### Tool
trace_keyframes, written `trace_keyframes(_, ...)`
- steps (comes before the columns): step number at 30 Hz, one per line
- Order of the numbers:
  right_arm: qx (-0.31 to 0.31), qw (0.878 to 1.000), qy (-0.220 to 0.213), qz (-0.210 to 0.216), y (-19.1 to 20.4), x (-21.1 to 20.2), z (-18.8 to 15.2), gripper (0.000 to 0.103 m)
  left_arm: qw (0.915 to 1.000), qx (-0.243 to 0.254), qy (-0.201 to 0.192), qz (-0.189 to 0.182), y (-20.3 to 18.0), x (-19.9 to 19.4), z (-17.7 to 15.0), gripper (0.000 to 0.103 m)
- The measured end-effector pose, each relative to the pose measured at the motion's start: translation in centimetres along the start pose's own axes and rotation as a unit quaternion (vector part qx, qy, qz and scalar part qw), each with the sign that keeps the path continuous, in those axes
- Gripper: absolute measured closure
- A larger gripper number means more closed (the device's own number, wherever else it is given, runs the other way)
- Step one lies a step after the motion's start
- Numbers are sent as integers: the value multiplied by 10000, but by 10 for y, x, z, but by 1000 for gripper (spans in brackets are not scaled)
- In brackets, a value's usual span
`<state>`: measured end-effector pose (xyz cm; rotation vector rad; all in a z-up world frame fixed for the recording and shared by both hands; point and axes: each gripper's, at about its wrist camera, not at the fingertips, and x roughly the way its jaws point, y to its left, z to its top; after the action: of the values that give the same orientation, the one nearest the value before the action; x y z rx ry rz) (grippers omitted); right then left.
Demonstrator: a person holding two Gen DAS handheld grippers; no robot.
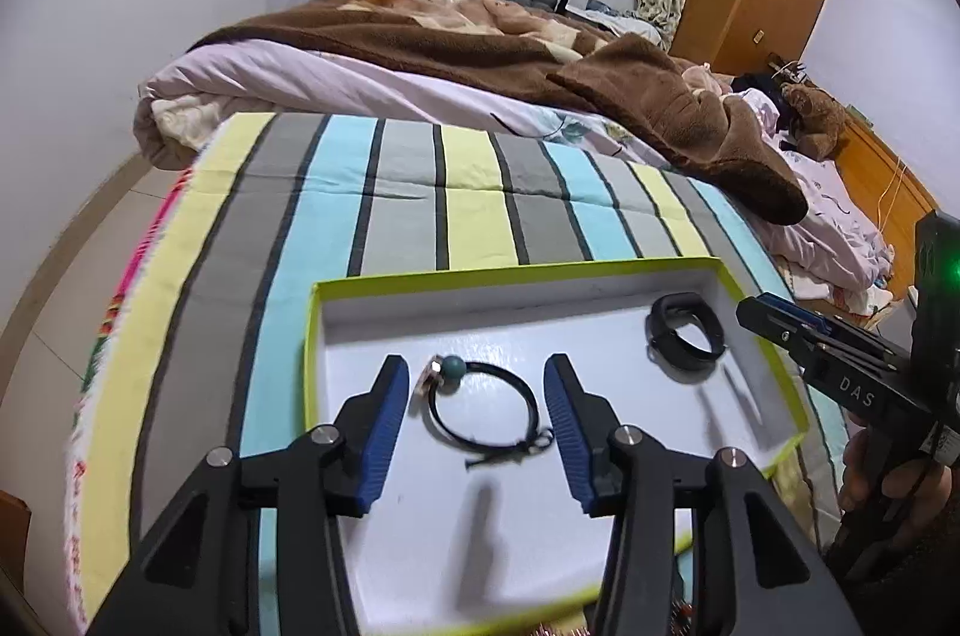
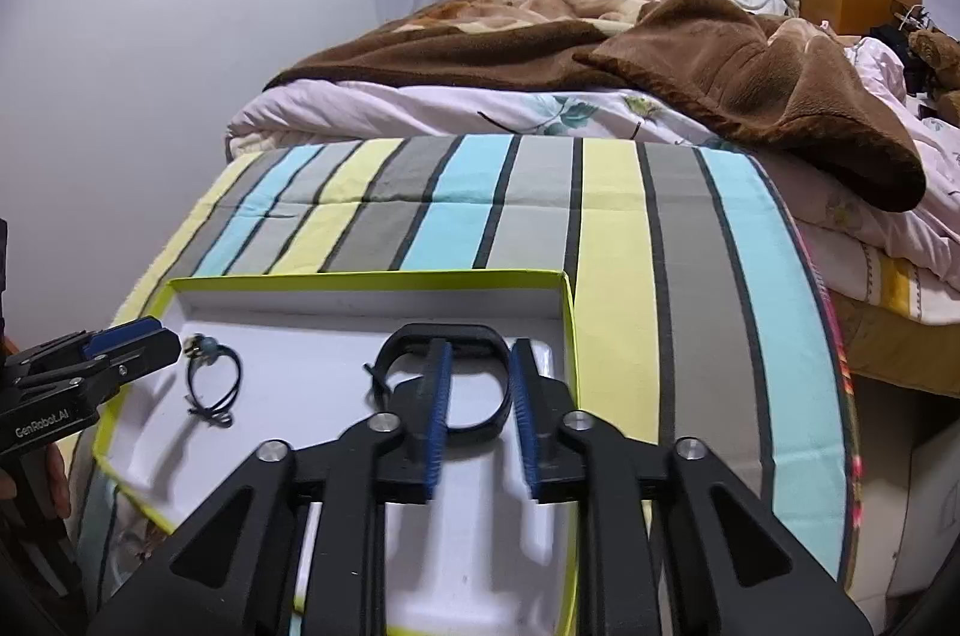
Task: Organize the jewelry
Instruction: 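Withdraw both grippers from the box back toward the remaining jewelry, then grasp the light blue coiled hair tie with left gripper while right grasps purple coiled tie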
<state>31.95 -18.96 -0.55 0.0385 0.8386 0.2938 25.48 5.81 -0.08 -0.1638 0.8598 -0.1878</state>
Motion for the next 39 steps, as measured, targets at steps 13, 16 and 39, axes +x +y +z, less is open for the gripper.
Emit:
trace_keyframes(13,-41,9994,-240,234,8,-74,-51,64,9993,-187,-299,88,-6,-67,-59,48)
trace_keyframes(16,-37,9996,-210,211,9,-85,-66,64,9988,-352,-322,63,-5,-77,-76,48)
trace_keyframes(39,-478,9978,458,-33,23,-88,-149,65,9979,-16,205,614,-13,-64,-152,48)
